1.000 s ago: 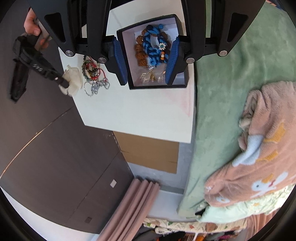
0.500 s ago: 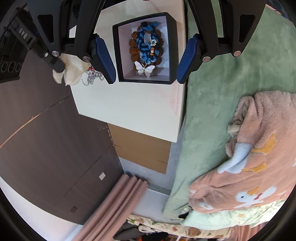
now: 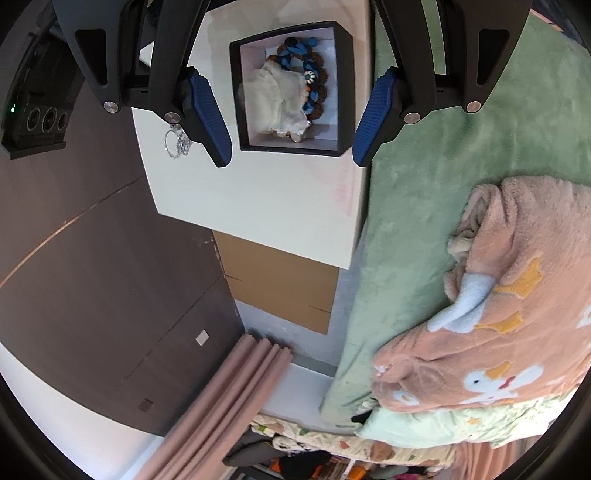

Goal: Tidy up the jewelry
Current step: 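Drop the white cloth flower into the box with the right tool, then grasp the black bead bracelet from the pile with the left tool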

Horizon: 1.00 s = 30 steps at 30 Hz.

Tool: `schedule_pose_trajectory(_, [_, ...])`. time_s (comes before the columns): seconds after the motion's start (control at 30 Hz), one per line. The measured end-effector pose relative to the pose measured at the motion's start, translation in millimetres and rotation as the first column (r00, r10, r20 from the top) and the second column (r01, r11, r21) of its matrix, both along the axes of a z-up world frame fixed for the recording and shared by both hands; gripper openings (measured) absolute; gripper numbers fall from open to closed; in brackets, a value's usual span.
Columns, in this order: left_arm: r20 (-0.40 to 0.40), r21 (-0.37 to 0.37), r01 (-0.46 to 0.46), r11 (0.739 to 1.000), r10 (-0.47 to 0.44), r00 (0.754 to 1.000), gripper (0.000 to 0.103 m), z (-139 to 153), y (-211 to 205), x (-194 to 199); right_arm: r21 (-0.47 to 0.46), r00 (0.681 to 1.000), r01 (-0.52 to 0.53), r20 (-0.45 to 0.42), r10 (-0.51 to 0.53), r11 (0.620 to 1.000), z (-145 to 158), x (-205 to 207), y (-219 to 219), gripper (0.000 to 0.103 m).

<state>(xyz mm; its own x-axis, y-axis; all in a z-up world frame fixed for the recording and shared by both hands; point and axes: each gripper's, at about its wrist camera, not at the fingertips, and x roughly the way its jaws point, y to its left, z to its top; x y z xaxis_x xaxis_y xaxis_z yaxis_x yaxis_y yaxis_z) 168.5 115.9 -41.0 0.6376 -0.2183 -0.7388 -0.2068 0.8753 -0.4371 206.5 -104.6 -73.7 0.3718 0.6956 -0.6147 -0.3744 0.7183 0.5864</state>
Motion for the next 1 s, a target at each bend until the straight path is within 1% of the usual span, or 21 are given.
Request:
schedule_pose_trajectory(0.13, [0.006,0.007,0.016,1.000,-0.016,1.000,0.069,0,-10,2,0.004,0.998,0.055,-0.025,-0.054,0.999,0,3,-31,0.067])
schedule_pose_trajectory(0.27, [0.007,0.015,0.045,0.999,-0.045,0.999,0.069,0,-27,7,-0.007,0.992,0.127,-0.014,-0.127,0.992,6,1,-67,0.067])
schedule_pose_trajectory(0.5, [-0.001,0.044,0.117,0.992,-0.117,0.993,0.069,-4,-73,22,-0.039,0.968,0.249,-0.021,-0.249,0.968,16,-1,-126,0.067])
schedule_pose_trajectory(0.67, [-0.014,0.075,0.191,0.979,-0.190,0.982,0.069,-11,-113,34,-0.061,0.945,0.321,-0.050,-0.324,0.945,13,-2,-158,0.067])
schedule_pose_trajectory(0.87, [-0.050,0.128,0.270,0.954,-0.265,0.963,0.068,-27,-153,41,-0.097,0.931,0.350,-0.073,-0.357,0.932,7,-1,-185,0.067])
schedule_pose_trajectory(0.93, [-0.066,0.142,0.292,0.946,-0.285,0.956,0.062,-33,-164,44,-0.104,0.926,0.359,-0.086,-0.368,0.928,2,-2,-195,0.067])
schedule_pose_trajectory(1.0, [-0.087,0.155,0.317,0.936,-0.306,0.948,0.058,-41,-174,45,-0.114,0.920,0.368,-0.102,-0.379,0.923,-1,-2,-203,0.067])
